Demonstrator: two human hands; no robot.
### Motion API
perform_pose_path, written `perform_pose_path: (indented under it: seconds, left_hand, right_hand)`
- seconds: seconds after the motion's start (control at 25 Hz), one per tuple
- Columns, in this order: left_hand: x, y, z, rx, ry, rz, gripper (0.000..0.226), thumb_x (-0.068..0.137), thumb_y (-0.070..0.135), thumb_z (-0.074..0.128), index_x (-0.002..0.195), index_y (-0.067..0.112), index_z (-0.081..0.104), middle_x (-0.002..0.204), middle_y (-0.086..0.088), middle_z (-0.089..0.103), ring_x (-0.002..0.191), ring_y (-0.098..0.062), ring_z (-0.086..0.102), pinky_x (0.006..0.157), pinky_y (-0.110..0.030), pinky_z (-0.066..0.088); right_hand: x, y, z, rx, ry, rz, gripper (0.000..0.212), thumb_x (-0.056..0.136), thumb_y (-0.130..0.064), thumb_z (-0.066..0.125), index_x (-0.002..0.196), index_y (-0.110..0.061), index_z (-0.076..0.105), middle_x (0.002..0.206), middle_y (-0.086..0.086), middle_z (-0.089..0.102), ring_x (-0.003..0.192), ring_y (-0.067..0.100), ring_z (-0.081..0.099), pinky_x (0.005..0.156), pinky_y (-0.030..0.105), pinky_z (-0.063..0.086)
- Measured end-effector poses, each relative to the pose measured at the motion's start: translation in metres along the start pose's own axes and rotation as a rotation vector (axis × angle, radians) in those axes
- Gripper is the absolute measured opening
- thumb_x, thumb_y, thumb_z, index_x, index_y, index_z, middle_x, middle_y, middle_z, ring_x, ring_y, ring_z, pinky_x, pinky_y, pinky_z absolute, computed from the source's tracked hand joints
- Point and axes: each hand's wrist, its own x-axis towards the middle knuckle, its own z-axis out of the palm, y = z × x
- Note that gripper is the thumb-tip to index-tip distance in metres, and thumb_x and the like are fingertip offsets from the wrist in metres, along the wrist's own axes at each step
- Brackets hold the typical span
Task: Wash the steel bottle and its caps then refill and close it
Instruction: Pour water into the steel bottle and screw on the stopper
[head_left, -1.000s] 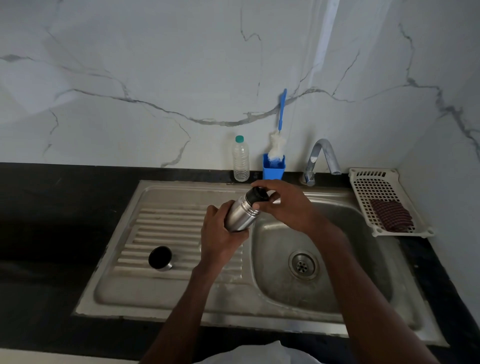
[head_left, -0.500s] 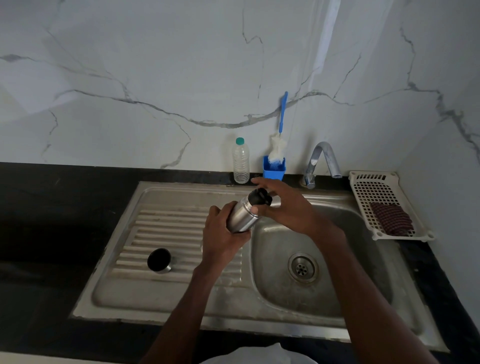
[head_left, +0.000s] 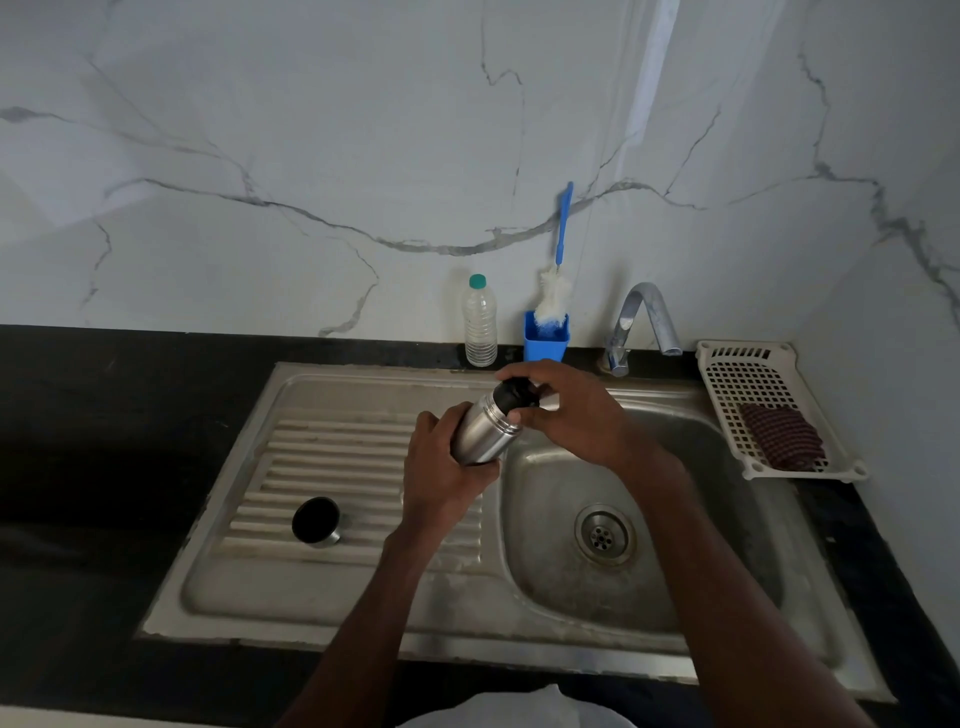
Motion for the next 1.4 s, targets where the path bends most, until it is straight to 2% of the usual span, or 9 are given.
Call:
perform_pose_path:
  seconds: [0.08,0.2,0.4,0.48,0.6,0.8,1.12,1.28,1.4]
  left_hand:
    - [0.000,0.000,0.000,0.011,-0.008,0.007,0.077,0.057,0.034,0.087,0.129,0.041,0.059,0.103,0.010,0.050,0.085,-0.007,0.059,0.070,-0.033,0.054]
    - [0.000,0.002,0.000,0.000,-0.011,-0.005,0.077,0.058,0.033,0.087,0.129,0.041,0.058,0.103,0.011,0.050,0.085,-0.006,0.059,0.070,-0.030,0.053]
    - [-0.001,-0.002,0.000,0.012,-0.030,-0.008,0.078,0.057,0.036,0.084,0.131,0.038,0.059,0.104,0.008,0.050,0.085,-0.010,0.060,0.071,-0.035,0.055]
    - [-0.002,-0.001,-0.001,-0.011,-0.019,-0.019,0.076,0.058,0.032,0.086,0.129,0.037,0.060,0.102,0.008,0.051,0.083,-0.006,0.059,0.068,-0.026,0.049]
    - [-0.001,0.000,-0.003,-0.020,-0.004,-0.018,0.076,0.057,0.034,0.086,0.128,0.038,0.060,0.101,0.008,0.051,0.082,-0.006,0.058,0.068,-0.025,0.047]
    - [0.000,0.002,-0.007,0.033,0.043,-0.008,0.079,0.055,0.040,0.082,0.130,0.041,0.057,0.103,0.008,0.048,0.090,-0.019,0.058,0.077,-0.047,0.056]
    - [-0.001,-0.010,-0.052,0.135,0.157,-0.059,0.079,0.058,0.043,0.079,0.134,0.039,0.056,0.108,0.006,0.047,0.098,-0.023,0.057,0.085,-0.054,0.055]
    - [0.005,-0.034,-0.102,-0.042,0.317,-0.116,0.079,0.061,0.028,0.094,0.132,0.032,0.059,0.110,0.003,0.050,0.091,-0.014,0.061,0.080,-0.035,0.056]
    - [0.010,-0.059,-0.144,-0.137,0.457,-0.197,0.077,0.065,0.019,0.097,0.133,0.024,0.062,0.117,0.002,0.056,0.096,0.000,0.061,0.080,-0.018,0.048]
  right_hand:
    - [0.001,-0.002,0.000,-0.035,0.056,0.049,0.044,0.086,-0.037,0.082,0.127,-0.034,0.066,0.116,-0.018,0.066,0.094,-0.010,0.059,0.081,0.015,0.046]
    - [-0.002,0.004,0.001,0.019,-0.024,-0.054,0.053,0.086,-0.025,0.083,0.135,-0.032,0.062,0.128,-0.015,0.062,0.117,0.002,0.058,0.091,0.017,0.047]
    - [0.000,0.003,0.003,-0.059,0.016,0.025,0.053,0.084,-0.037,0.083,0.133,-0.036,0.062,0.124,-0.016,0.063,0.107,0.000,0.060,0.090,0.019,0.046]
    - [-0.001,0.005,0.002,-0.001,-0.043,-0.075,0.058,0.086,-0.023,0.083,0.139,-0.030,0.060,0.132,-0.013,0.060,0.122,0.000,0.055,0.098,0.016,0.044]
    - [0.001,0.010,0.008,-0.036,0.019,-0.145,0.055,0.085,-0.009,0.081,0.135,-0.019,0.062,0.122,-0.007,0.062,0.111,-0.008,0.055,0.094,0.008,0.040]
    - [0.006,-0.005,0.019,-0.133,0.177,0.003,0.040,0.087,-0.039,0.079,0.121,-0.022,0.066,0.106,-0.010,0.063,0.089,0.001,0.056,0.076,0.011,0.039]
    - [0.018,-0.051,0.069,-0.010,0.367,0.166,0.048,0.085,-0.065,0.070,0.112,-0.024,0.069,0.083,-0.009,0.068,0.076,0.009,0.063,0.071,0.028,0.052]
    - [0.025,-0.059,0.109,0.313,0.371,0.213,0.035,0.100,-0.060,0.052,0.109,-0.029,0.066,0.080,-0.003,0.070,0.077,0.013,0.068,0.076,0.041,0.059]
    - [0.030,-0.054,0.155,0.183,0.273,0.295,0.021,0.101,-0.043,0.058,0.105,-0.025,0.068,0.085,-0.005,0.071,0.078,0.013,0.068,0.079,0.039,0.058]
